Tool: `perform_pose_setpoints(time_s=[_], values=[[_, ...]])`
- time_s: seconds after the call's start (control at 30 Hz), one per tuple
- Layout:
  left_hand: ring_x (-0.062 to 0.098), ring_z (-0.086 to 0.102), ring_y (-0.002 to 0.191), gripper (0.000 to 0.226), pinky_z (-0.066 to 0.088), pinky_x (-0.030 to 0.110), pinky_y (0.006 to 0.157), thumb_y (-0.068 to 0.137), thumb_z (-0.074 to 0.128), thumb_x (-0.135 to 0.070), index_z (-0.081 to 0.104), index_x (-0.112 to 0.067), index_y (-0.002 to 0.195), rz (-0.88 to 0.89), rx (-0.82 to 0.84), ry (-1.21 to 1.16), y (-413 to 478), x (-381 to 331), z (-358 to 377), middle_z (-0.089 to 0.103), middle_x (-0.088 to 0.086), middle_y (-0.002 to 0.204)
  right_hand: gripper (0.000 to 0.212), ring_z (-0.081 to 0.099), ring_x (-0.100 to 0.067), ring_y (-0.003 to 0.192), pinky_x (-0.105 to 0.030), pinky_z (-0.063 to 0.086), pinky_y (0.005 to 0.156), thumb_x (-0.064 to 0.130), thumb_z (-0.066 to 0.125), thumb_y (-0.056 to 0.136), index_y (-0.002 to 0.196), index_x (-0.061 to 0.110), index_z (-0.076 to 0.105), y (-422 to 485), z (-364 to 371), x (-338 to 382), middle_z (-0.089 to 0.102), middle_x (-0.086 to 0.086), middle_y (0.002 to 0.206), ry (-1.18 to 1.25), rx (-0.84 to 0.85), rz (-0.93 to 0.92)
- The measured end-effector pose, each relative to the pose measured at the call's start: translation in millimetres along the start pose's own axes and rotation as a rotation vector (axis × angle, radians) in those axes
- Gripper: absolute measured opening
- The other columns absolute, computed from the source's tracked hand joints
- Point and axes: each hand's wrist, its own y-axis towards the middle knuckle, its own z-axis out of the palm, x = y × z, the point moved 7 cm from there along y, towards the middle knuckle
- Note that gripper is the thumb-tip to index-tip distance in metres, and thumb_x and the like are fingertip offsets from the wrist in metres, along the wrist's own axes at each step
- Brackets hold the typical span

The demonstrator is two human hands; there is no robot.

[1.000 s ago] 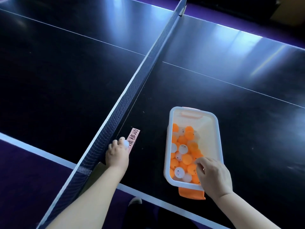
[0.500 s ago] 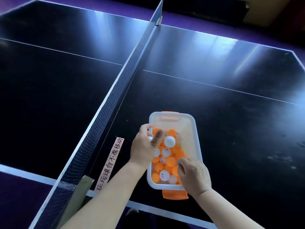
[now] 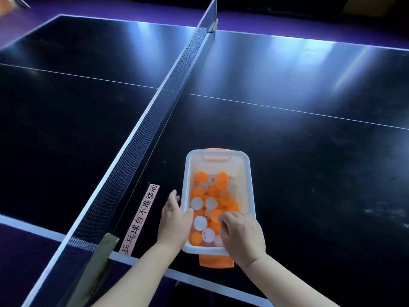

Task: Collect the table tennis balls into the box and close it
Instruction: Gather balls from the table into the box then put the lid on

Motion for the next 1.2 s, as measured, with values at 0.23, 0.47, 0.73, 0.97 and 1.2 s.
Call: perform_pose_setpoints(time_s=[0.23,0.47,0.73,0.97,1.2], values=[[0.017,0.052,0.056,0.011,0.039,0.027,0.049,0.083,0.050,-0.021,0.053,-0.017,0.072,-0.105,-0.111,0.099,-4.6,-3.3,1.3,0.059,-0.003,0.066,0.016,0.042,-0.014,0.045,-0.023,0.032,0.045,0.022,0.045,0.074,0.059,0.022,0.052,0.3,-0.9,-0.6,0.048,0.007,0.048,0.063,0.006,-0.101],[0.015,0.028,0.048,0.038,0.023,0.026,0.046,0.088,0.049,-0.029,0.034,-0.013,0.058,-0.054,-0.278,0.124,-19.2,-5.5,-1.9,0.032,-0.002,0.051,0.010,0.049,-0.010,0.050,-0.020,0.033,0.048,0.023,0.056,0.073,0.065,0.027,0.059,-1.5,3.3,-2.1,0.057,0.008,0.054,0.069,0.084,-0.166],[0.016,0.025,0.051,0.039,0.021,0.029,0.048,0.091,0.050,-0.025,0.029,-0.012,0.061,-0.106,-0.391,-0.053,-89.8,27.9,-2.2,0.028,0.000,0.054,0.019,0.045,-0.013,0.046,-0.020,0.029,0.048,0.020,0.067,0.067,0.058,0.026,0.052,-31.0,1.7,15.2,0.050,0.009,0.048,-0.082,0.136,-0.440],[0.017,0.044,0.052,0.036,0.032,0.031,0.048,0.093,0.053,-0.028,0.041,-0.015,0.062,-0.114,-0.528,-0.128,-178.5,64.9,-2.3,0.046,-0.001,0.055,0.017,0.057,-0.016,0.053,-0.027,0.050,0.054,0.014,0.052,0.072,0.074,0.025,0.065,-101.5,-1.1,28.5,0.062,0.008,0.059,-0.051,0.176,-0.591],[0.015,0.032,0.046,0.043,0.024,0.029,0.045,0.092,0.054,-0.029,0.032,-0.014,0.058,-0.217,-0.579,-0.195,-311.7,137.4,21.4,0.035,-0.004,0.050,0.022,0.056,-0.014,0.051,-0.024,0.049,0.051,0.020,0.042,0.073,0.071,0.024,0.064,-237.8,-12.3,43.8,0.062,0.009,0.059,0.020,0.197,-0.654]])
